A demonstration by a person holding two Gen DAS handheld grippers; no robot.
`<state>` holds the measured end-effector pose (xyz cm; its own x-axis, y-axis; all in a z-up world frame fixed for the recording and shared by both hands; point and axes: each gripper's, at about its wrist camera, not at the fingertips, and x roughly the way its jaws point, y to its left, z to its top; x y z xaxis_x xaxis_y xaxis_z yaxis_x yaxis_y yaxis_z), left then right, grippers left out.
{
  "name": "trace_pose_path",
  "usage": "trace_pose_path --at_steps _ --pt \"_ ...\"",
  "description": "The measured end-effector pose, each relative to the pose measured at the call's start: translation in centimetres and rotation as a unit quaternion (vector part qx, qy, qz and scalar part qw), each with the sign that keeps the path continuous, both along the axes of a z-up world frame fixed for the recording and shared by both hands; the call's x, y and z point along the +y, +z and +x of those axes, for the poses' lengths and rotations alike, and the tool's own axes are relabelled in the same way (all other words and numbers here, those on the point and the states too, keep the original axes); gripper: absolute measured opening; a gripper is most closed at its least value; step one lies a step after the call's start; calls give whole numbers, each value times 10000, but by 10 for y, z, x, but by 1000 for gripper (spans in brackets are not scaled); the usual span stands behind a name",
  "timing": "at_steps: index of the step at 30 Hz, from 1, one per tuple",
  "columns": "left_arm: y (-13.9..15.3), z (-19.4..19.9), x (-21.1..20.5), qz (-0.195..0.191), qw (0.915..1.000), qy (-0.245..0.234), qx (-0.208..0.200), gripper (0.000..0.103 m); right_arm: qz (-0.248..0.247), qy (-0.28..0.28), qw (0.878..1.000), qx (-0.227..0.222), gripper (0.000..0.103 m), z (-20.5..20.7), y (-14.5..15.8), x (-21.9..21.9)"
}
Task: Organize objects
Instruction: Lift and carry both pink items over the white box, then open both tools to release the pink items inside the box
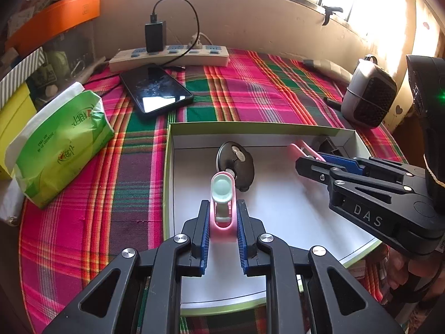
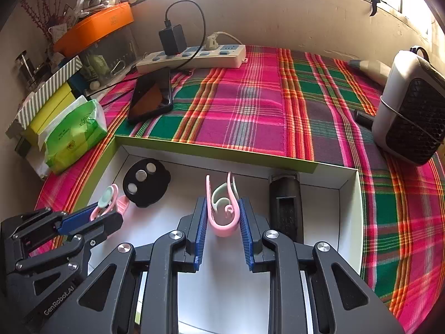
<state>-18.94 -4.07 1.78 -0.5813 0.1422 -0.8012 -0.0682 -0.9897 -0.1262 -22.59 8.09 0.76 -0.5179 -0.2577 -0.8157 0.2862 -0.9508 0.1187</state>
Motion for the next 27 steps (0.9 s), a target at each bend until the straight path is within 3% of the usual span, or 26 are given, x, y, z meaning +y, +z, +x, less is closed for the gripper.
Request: trace_pose_path --at_steps 27 --pt "-4 -6 8 -195 9998 -32 9 16 -77 19 10000 -51 24 -11 -8 -3"
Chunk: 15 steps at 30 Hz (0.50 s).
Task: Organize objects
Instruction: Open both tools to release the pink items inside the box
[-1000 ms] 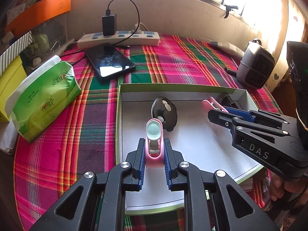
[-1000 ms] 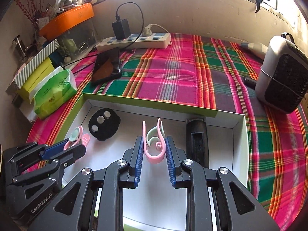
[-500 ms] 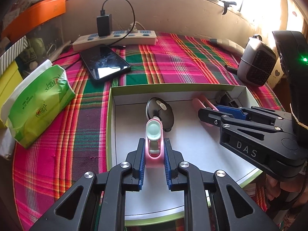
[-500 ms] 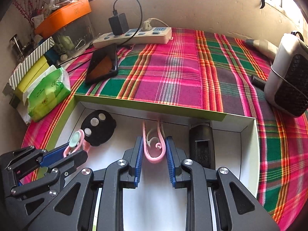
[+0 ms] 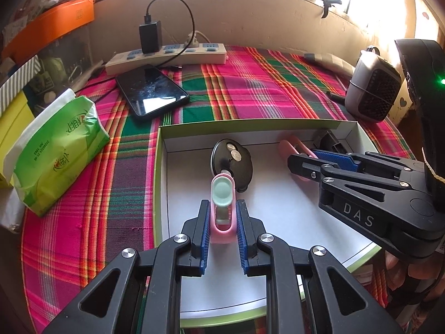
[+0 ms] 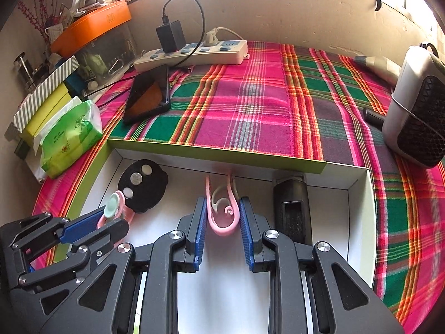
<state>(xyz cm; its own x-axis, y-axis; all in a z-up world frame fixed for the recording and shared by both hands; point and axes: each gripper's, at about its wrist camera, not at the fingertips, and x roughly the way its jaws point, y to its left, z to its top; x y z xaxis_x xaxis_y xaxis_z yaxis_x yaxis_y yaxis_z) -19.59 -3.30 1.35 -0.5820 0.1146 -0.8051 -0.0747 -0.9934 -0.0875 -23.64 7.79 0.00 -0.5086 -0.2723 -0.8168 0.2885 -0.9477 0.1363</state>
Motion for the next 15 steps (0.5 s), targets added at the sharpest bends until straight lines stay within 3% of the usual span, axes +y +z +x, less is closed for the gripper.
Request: trace_pose_path --at_steps 15 --pt "2 4 -2 55 10000 -50 56 27 -26 -53 10000 14 27 2 -1 1"
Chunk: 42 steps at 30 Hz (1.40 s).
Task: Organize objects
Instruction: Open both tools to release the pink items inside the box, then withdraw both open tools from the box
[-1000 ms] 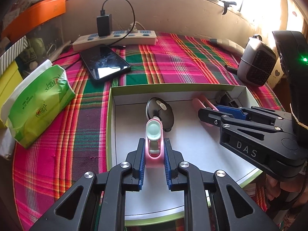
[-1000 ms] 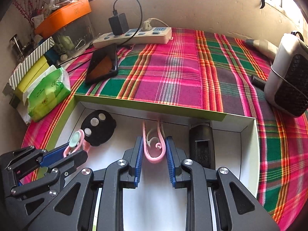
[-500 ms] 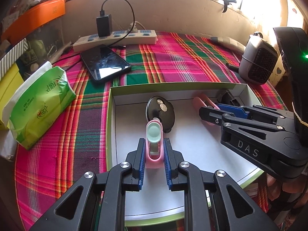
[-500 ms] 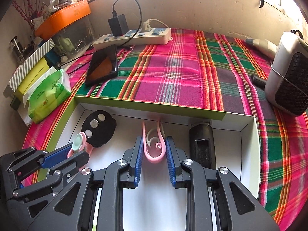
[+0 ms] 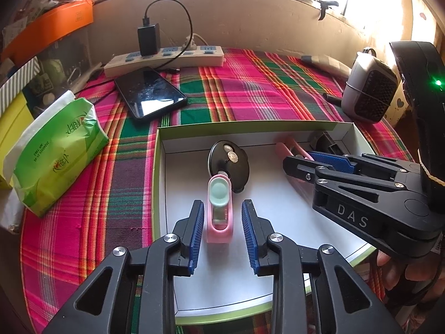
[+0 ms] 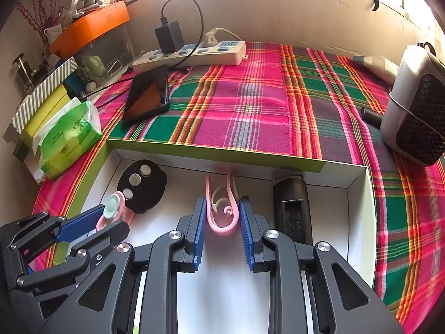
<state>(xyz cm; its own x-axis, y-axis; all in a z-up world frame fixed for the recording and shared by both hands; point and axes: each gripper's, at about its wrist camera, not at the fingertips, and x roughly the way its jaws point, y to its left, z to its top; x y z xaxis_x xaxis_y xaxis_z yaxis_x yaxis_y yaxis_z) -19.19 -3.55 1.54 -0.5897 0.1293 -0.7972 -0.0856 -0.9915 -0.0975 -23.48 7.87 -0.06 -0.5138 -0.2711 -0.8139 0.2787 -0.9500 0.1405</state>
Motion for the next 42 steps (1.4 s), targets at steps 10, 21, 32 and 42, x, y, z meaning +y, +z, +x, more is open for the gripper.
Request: trace_pose_path --at_steps 10,21,32,42 --pt "1 3 2 4 10000 16 19 30 -28 -29 10000 19 35 4 2 1" --pt "10 19 0 27 9999 68 120 32 -96 -67 9999 126 38 18 11 2" --pt "23 49 4 101 9996 24 277 32 -202 -157 9993 280 38 49 23 11" --pt "31 79 7 185 9990 -10 402 32 -313 -300 9979 475 38 85 34 22"
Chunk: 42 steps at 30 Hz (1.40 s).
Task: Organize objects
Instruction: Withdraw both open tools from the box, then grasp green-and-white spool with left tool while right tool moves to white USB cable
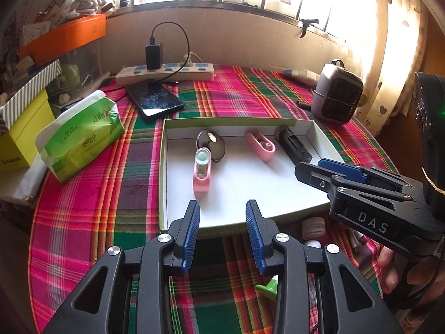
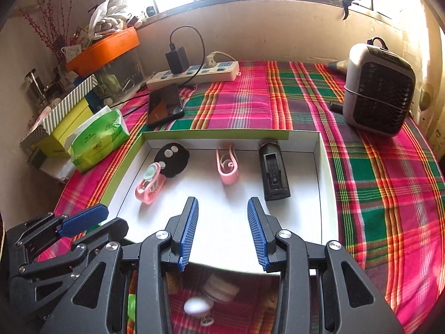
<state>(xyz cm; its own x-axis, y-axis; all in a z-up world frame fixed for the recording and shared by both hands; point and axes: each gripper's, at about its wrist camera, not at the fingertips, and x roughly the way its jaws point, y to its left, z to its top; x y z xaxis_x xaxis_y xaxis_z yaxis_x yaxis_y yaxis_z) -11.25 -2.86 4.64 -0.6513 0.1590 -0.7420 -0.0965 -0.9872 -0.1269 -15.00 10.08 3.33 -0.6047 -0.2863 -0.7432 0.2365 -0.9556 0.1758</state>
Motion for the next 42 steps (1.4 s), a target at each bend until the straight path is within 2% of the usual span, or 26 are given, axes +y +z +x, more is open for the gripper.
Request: trace_pose_path --at_steps 18,30,32,34,42 --pt "-8 45 8 317 9991 -285 59 33 -24 -234 9993 298 38 65 0 26" --pt "-22 50 13 417 9979 -487 -54 36 96 -493 9980 372 39 90 -10 51" --pt "-24 49 16 404 9977 -542 -97 37 81 -555 9978 339 40 92 -13 56" --pt "-27 49 19 368 9975 -586 -131 37 23 -601 9978 283 46 93 -17 61" --pt "-35 45 30 309 9966 -717 -248 37 36 -634 9978 165 46 96 -27 68"
